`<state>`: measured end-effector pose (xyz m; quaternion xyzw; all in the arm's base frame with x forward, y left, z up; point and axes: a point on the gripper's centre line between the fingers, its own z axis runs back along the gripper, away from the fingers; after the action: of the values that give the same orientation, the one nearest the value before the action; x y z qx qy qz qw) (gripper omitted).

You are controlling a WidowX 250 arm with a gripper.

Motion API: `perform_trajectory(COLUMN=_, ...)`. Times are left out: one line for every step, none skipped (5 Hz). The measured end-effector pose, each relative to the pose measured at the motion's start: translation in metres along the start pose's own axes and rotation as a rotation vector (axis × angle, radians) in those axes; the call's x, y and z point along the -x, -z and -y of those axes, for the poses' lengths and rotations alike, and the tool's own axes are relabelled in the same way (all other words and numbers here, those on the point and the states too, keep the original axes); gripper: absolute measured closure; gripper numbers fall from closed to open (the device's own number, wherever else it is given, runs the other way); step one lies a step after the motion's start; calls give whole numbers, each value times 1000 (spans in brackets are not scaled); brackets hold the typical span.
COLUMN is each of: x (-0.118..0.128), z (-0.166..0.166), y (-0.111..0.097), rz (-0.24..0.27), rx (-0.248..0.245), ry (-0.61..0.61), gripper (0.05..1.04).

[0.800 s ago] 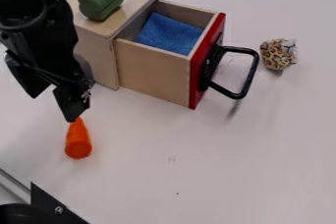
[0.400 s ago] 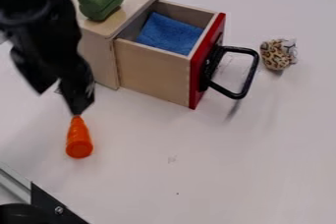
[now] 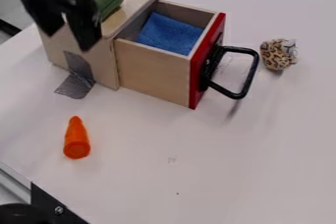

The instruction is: Move the green pepper from the top of the draw and put it on top of the table

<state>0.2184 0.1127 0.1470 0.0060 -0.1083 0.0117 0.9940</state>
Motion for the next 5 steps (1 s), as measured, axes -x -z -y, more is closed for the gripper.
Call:
perform_trajectory(x=-25, z=-16, y=-5, rz=16, rx=-24, ry=0, gripper=84)
perform_trajectory(x=-44, z=-29, y=-4, rz=8, rx=-66, ry=-20, gripper=84)
perform_trajectory(x=-59, z=-33, y=4, rz=4, rx=-76, ry=-29, gripper=84)
perform_trajectory(x=-66, z=-28, y=22, rz=-26, rx=-86, ry=-23, gripper=84)
perform_trajectory(x=-69, z=-18, y=35, rz=-50, rx=-70, ry=-20, gripper=84)
